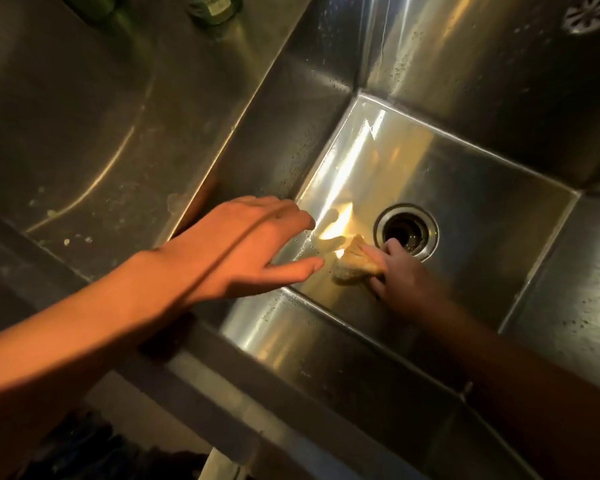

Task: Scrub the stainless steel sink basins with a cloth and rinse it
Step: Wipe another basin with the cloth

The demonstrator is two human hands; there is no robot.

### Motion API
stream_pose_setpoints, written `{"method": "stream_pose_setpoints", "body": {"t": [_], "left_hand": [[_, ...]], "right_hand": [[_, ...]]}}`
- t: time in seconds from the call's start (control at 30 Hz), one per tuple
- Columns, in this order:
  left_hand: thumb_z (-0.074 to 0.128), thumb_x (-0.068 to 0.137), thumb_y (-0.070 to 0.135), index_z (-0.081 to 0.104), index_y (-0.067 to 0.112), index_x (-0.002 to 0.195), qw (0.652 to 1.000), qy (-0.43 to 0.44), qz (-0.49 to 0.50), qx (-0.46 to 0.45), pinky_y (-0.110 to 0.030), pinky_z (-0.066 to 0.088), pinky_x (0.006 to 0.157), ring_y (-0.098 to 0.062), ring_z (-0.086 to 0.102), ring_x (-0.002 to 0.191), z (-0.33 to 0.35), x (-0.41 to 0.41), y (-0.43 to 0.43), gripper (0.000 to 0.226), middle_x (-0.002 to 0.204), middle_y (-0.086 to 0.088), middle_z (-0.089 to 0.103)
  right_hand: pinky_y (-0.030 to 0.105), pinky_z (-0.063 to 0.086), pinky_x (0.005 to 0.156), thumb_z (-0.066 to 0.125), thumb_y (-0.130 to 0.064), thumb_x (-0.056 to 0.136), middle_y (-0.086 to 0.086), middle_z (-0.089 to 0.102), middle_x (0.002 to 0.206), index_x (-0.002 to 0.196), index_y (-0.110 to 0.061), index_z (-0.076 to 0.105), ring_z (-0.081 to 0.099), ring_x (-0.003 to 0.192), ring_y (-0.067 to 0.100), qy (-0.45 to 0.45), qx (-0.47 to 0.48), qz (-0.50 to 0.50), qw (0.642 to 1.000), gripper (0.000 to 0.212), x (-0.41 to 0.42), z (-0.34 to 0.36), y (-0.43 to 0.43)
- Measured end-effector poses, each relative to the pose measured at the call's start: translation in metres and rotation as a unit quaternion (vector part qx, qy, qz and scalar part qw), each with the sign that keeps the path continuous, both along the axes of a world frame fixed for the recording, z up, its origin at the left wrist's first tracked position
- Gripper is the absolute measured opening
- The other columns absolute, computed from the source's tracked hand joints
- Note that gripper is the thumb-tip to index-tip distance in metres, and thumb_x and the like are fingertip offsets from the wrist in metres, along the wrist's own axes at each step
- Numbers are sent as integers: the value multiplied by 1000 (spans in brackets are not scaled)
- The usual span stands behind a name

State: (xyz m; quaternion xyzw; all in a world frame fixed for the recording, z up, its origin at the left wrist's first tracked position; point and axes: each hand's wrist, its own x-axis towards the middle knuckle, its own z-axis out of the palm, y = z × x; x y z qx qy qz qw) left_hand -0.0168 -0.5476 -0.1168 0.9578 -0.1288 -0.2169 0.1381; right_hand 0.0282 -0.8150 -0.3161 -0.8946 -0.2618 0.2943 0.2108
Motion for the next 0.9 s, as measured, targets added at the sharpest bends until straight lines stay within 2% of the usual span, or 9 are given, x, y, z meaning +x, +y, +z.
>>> {"method": "stream_pose_setpoints", "body": {"t": [0.1,0.2,0.33,0.5,0.6,0.7,0.77,0.83,0.9], "left_hand": [[33,91,74,56,22,126,1000,-3,-27,7,-43,48,95,-22,60,107,-1,-4,2,67,117,2,63],[34,91,73,56,20,127,999,-9,-38,15,-42,48,95,-22,60,107,1,-5,0,67,118,0,63],[36,89,74,56,22,126,999,6,-34,10,-42,49,92,-21,60,102,-1,-4,-2,68,114,2,64],[34,85,75,58,23,119,999,22,-28,25,-40,48,90,-21,60,100,-11,3,-8,66,109,2,65],[33,83,76,58,25,117,999,30,-14,31,-39,47,91,-19,59,102,-14,4,-8,66,109,3,64],[31,81,78,56,27,118,998,48,-6,37,-40,48,90,-19,59,103,-16,5,-5,68,111,4,63],[30,80,79,56,26,119,998,57,-2,30,-40,48,90,-20,59,104,-17,6,-5,70,111,3,64],[33,82,78,56,26,117,998,50,-2,23,-40,48,90,-19,60,104,-17,5,-5,67,111,4,64],[36,84,77,56,27,117,999,42,-1,18,-39,48,90,-19,60,105,-18,4,-5,63,111,5,64]], "right_hand": [[29,47,76,75,-32,83,1,49,116,141,-35,35,54,94,17,12,4,-34,999,70,-16,-9,-6],[26,44,76,75,-39,80,-2,51,120,145,-34,37,57,98,17,40,9,-53,998,75,-21,-16,-6],[31,49,83,77,-40,77,3,49,125,152,-32,28,60,100,23,-18,8,90,996,90,-36,-18,-3],[23,45,85,83,-36,67,-1,54,120,135,-25,51,58,103,19,16,86,-69,994,76,-51,-13,38],[18,35,86,81,-34,68,0,56,117,131,-25,54,51,105,16,1,120,-133,984,70,-47,-12,66],[13,25,79,81,-32,70,0,55,113,130,-23,56,46,99,12,0,142,-150,979,65,-36,-10,76],[13,30,81,81,-38,71,0,54,115,133,-25,54,50,100,13,-8,130,-129,983,69,-31,-15,71],[22,44,87,80,-44,72,-1,53,117,137,-29,50,55,102,16,-15,113,-83,990,73,-30,-20,61],[33,51,83,78,-47,74,-4,51,117,138,-35,46,57,100,16,13,75,-21,997,73,-31,-14,49]]}}
